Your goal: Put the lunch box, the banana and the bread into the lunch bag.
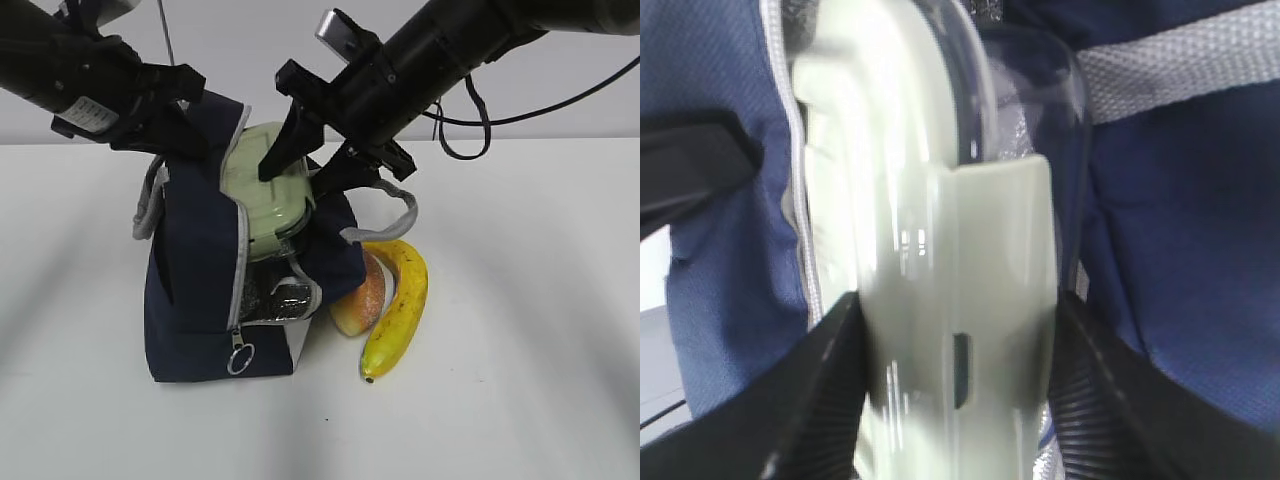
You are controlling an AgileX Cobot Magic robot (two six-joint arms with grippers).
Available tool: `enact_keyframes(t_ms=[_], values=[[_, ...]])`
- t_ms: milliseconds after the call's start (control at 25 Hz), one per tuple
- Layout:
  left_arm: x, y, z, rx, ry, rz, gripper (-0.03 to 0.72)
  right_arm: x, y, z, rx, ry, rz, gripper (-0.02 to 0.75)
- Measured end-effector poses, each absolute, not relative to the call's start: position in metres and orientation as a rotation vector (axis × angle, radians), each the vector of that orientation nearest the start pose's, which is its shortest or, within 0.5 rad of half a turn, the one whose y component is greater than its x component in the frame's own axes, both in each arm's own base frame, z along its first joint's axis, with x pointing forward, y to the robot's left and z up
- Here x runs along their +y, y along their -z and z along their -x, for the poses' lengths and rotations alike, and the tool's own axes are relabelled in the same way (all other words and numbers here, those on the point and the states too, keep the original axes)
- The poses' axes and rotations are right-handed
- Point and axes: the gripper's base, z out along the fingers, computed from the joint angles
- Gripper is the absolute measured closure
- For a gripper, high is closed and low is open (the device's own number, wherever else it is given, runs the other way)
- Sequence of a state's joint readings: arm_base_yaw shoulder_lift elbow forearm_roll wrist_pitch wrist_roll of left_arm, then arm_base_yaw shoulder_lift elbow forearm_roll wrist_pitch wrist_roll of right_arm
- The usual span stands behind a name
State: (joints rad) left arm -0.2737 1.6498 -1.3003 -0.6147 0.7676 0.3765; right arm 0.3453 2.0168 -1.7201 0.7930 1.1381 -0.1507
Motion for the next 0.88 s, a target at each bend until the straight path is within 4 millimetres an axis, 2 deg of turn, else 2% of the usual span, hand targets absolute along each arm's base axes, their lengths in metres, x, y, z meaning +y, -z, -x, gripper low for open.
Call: enact_keyframes(t_ms=[320,560,880], values=[[-0.133,-0.293,-0.335,2.465,0.684,-0.408,0.691,0.206,-0.26,-0.39,2.756,-1.174,0.28,0.363],[-0.133,-0.293,-0.334,2.47,0.692,-0.424,0.691,0.22,-0.238,-0.399,2.769,-1.206,0.246,0.363],[-0.134,-0.293,-0.334,2.47,0.704,-0.423,0.691,0.231,-0.196,-0.409,2.812,-1.2,0.215,0.363]])
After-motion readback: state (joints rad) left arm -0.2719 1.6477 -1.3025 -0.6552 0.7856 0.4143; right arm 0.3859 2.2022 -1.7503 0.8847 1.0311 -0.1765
